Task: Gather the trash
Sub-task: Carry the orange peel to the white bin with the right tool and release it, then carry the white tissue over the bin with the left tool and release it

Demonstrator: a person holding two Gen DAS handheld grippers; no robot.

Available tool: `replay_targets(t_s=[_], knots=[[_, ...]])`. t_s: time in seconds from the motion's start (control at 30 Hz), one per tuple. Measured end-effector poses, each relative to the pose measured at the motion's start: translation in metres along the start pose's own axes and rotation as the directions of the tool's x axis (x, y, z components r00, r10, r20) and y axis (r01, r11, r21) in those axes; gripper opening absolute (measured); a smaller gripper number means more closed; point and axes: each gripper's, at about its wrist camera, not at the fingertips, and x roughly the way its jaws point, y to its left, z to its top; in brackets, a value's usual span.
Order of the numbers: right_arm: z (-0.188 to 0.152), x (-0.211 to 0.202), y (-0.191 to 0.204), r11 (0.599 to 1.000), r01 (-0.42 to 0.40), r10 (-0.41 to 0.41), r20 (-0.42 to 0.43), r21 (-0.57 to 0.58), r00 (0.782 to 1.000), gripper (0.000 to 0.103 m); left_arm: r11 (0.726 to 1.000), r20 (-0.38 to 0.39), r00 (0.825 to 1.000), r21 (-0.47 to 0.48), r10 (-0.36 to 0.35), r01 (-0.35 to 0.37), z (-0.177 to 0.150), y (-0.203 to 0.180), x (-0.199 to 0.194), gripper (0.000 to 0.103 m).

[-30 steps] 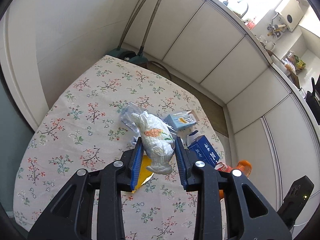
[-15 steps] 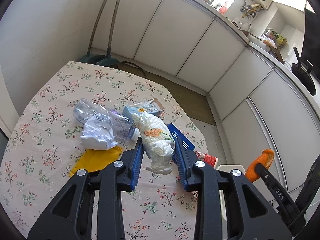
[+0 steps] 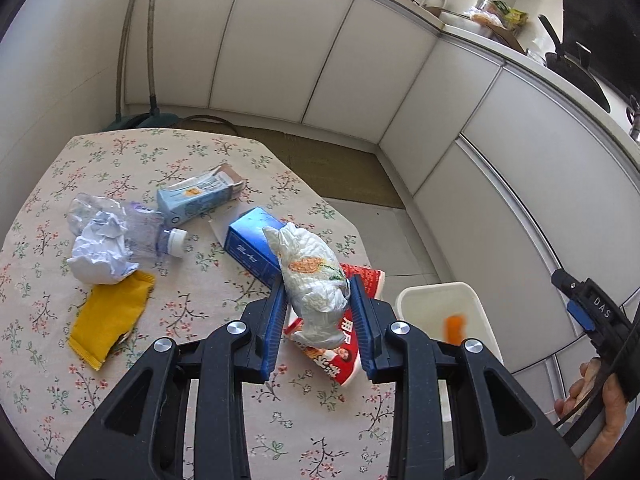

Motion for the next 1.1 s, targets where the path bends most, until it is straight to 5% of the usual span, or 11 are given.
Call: replay_targets(t_s=[0.47,0.9,1.0,1.1], knots=[[0.014,-0.006,-0.088,0.982,0.075,-0.075,-0.009,0.173,0.997,0.090,0.988,-0.089,0.989,0.087,-0.119,0.127,-0.008,-0.106,0.052,0.031],[0.019,-0.010,-0.139,0.942,0.086,-0.085,-0.019,0.325,0.996,0.090,0.960,-0.240,0.945,0.114,-0.223,0.256,-0.025,-0.190,0.100,0.032],[0.018,-0.010,-0.140,0.942,0.088,-0.085,-0.024,0.323,0.996,0.090,0.961,-0.257,0.942,0.112,-0.218,0.253,-0.028,-0.191,0.106,0.039],[0.018,-0.010,-0.135,0.947,0.090,-0.085,-0.029,0.309,0.996,0.090,0.965,-0.249,0.948,0.123,-0.197,0.233,-0.029,-0.190,0.105,0.062]])
